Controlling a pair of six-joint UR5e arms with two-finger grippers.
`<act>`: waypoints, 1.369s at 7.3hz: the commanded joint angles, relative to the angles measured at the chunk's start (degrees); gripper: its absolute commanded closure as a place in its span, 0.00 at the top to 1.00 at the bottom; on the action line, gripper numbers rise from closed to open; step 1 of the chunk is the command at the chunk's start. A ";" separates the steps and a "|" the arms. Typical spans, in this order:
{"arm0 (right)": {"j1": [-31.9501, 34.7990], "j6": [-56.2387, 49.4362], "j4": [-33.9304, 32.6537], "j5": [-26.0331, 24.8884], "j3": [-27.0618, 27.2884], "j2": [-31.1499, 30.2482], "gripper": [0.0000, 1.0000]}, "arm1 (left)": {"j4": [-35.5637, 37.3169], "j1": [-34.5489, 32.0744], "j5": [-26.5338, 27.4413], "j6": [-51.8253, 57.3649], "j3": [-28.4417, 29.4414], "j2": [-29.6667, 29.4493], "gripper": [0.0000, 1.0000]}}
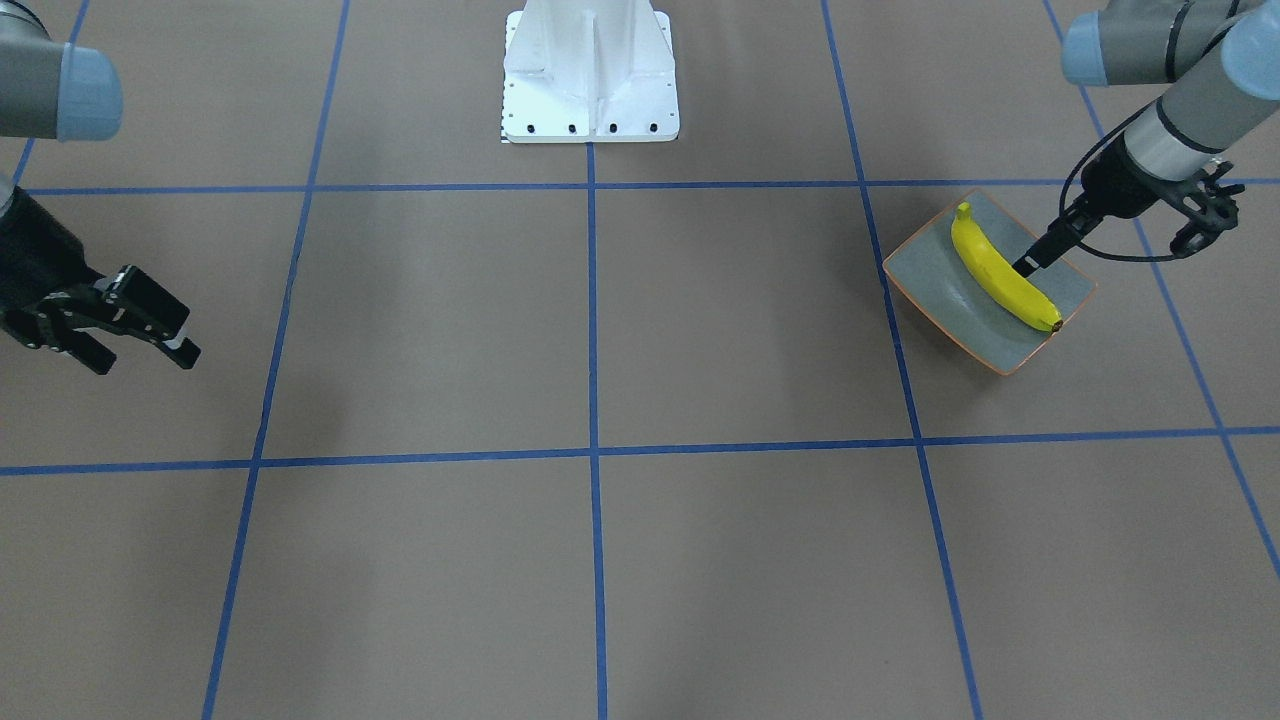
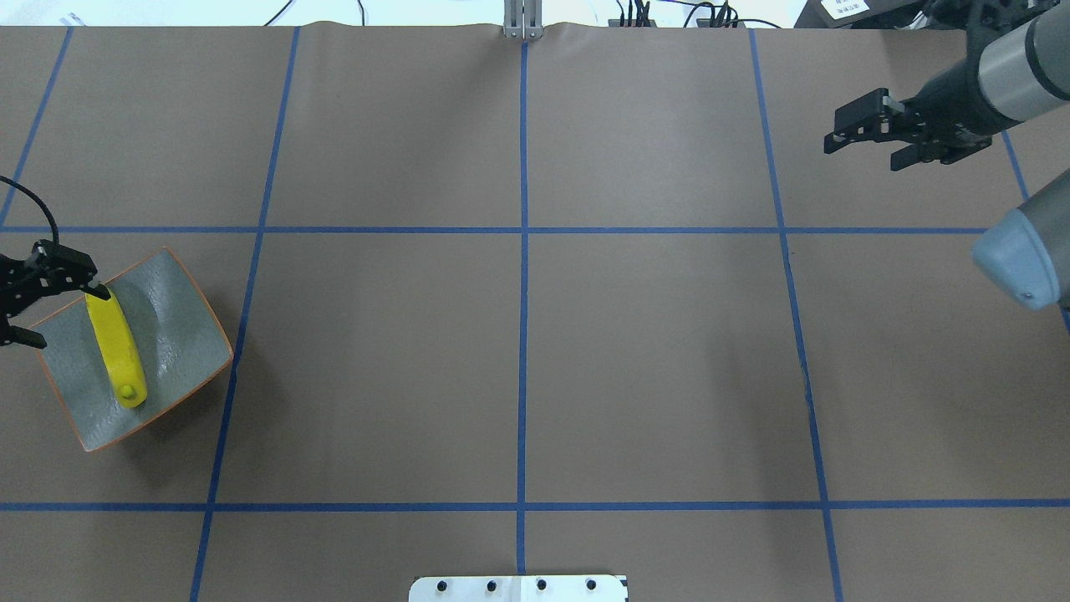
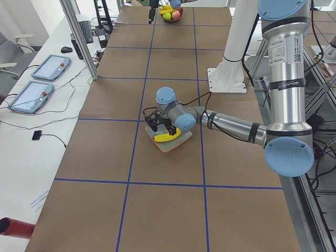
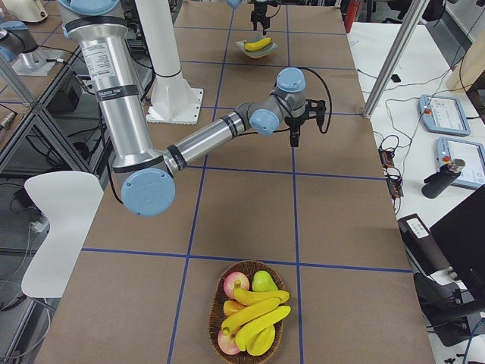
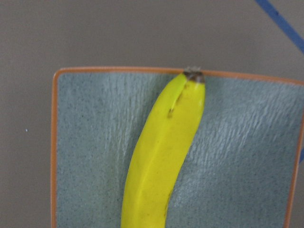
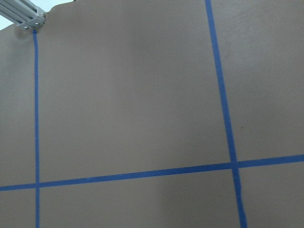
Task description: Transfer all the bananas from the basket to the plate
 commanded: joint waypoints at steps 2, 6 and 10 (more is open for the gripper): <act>9.78 -25.59 -0.11 -0.72 -6.86 -7.38 1.00 | 0.11 -8.00 0.64 10.51 0.46 -1.60 1.00; 20.95 -47.77 -10.13 -4.15 -11.17 -9.60 1.00 | 0.11 -8.01 0.64 10.51 0.54 -2.48 1.00; 22.30 -51.50 -10.84 -4.67 -18.12 -9.43 1.00 | 0.11 -8.01 0.65 10.43 0.55 -2.57 1.00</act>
